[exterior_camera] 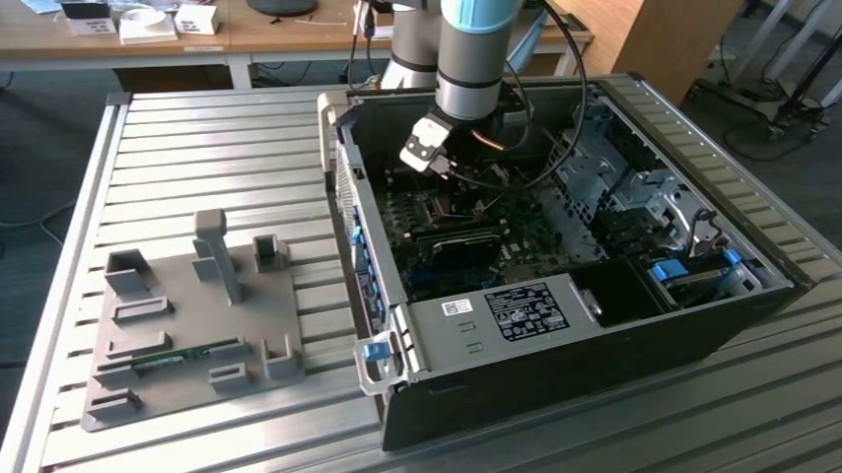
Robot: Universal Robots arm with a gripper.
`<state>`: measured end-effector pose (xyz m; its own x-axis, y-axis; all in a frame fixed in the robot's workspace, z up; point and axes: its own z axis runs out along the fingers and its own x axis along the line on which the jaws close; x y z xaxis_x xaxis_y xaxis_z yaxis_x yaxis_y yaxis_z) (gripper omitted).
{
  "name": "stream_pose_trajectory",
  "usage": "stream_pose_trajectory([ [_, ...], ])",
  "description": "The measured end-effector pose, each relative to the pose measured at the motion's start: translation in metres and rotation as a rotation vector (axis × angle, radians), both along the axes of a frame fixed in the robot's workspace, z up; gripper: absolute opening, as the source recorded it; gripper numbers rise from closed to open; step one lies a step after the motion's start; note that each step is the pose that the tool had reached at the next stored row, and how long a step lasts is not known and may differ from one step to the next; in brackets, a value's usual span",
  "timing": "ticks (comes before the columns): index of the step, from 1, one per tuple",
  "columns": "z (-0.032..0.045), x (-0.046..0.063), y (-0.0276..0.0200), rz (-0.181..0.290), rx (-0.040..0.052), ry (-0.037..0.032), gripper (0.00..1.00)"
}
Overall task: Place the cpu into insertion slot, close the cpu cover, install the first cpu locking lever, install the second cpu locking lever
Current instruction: 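Place the cpu into insertion slot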
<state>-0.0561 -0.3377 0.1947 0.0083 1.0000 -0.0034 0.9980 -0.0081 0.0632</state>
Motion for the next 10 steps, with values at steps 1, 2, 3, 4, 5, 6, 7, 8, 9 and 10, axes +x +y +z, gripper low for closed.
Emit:
stream_pose_trajectory([
  [1,0.0,0.0,0.0,0.0,0.0001,-0.0001,0.54],
  [2,0.0,0.0001,0.0002,0.0,0.0001,0.0,0.54],
  [3,0.0,0.0002,0.0003,0.0,0.0,0.0,0.54],
  [4,0.0,0.0004,0.0004,0.0,0.0,0.0,0.54],
  [5,0.0,0.0005,0.0005,0.0,0.0001,0.0,0.54],
  [6,0.0,0.0007,0.0006,0.0,0.0,0.0,0.54],
  [7,0.0,0.0008,0.0007,0.0,0.0,0.0,0.54],
  [8,0.0,0.0009,0.0009,0.0,0.0001,-0.0001,0.54],
  [9,-0.0003,0.0011,0.0011,0.0,0.0001,0.0,0.54],
  [10,-0.0003,0.001,0.0012,0.0,-0.0001,0.0001,0.54],
])
